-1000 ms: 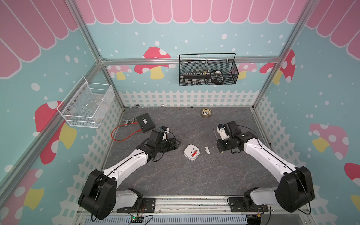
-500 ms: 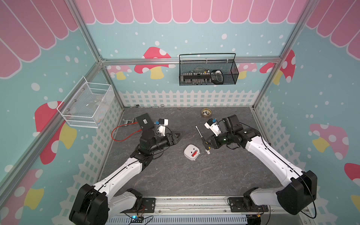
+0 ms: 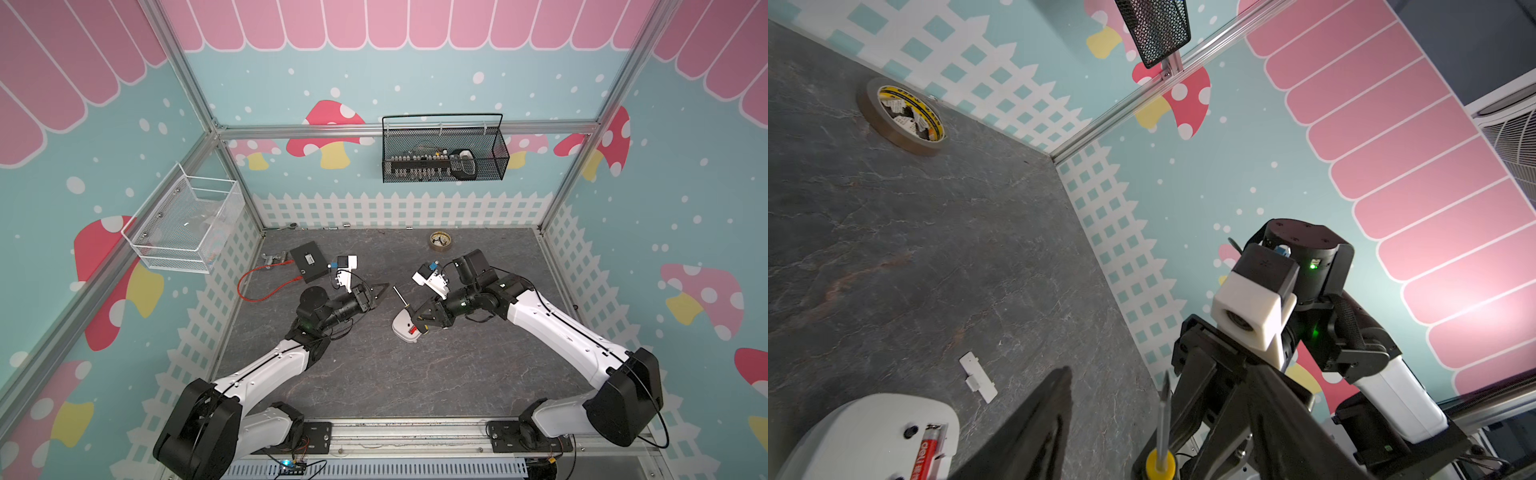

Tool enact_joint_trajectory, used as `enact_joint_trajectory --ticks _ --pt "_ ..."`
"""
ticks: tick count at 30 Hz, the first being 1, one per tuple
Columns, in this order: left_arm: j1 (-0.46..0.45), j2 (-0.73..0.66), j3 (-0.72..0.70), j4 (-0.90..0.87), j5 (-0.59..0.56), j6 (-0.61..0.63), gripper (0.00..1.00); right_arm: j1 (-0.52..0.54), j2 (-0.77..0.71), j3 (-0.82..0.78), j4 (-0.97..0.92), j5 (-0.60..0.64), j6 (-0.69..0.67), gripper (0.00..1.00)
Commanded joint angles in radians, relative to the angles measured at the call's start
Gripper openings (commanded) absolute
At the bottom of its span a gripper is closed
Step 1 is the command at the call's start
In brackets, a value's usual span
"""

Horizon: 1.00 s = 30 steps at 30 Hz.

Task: Remove the battery from the alarm
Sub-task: Pick up the screwdriver from the center of the board.

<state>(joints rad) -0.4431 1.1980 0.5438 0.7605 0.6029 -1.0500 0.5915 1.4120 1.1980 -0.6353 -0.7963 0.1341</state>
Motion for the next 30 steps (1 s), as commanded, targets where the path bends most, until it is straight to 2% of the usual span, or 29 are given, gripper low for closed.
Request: enact_joint_trajectory --ticks 1,8,14,19,21,23,27,28,30 --pt "-0.008 0.015 0.002 0.055 0.005 -0.011 0.64 0.019 0.016 -0.005 0.019 -0.032 -0.018 0.0" --pt "-0.016 0.029 -0.024 0.045 0.014 -0.005 0.38 0.019 0.014 0.003 0.021 -0.039 -0.023 0.0" --pt "-0.016 0.027 -0.048 0.06 0.009 -0.007 0.33 0.023 0.021 -0.002 0.029 -0.052 -0.021 0.0" --pt "-0.016 0.025 -0.051 0.064 -0.004 0.002 0.21 0.024 0.022 -0.002 0.032 -0.059 -0.021 0.0" --pt "-0.016 0.026 -0.054 0.074 -0.004 -0.002 0.13 0.024 0.024 -0.004 0.032 -0.056 -0.02 0.0" --pt "-0.016 0.025 -0.06 0.085 -0.006 -0.008 0.0 0.024 0.023 -0.006 0.037 -0.058 -0.016 0.0" --pt "-0.013 0.023 -0.08 0.12 -0.007 -0.034 0.0 0.023 0.025 -0.011 0.055 -0.058 0.0 0.0" --pt "-0.01 0.024 -0.087 0.129 -0.011 -0.048 0.0 0.023 0.024 -0.012 0.058 -0.059 0.004 0.04" --pt "0.003 0.029 -0.104 0.163 -0.005 -0.084 0.0 0.023 0.02 -0.013 0.07 -0.058 0.017 0.21"
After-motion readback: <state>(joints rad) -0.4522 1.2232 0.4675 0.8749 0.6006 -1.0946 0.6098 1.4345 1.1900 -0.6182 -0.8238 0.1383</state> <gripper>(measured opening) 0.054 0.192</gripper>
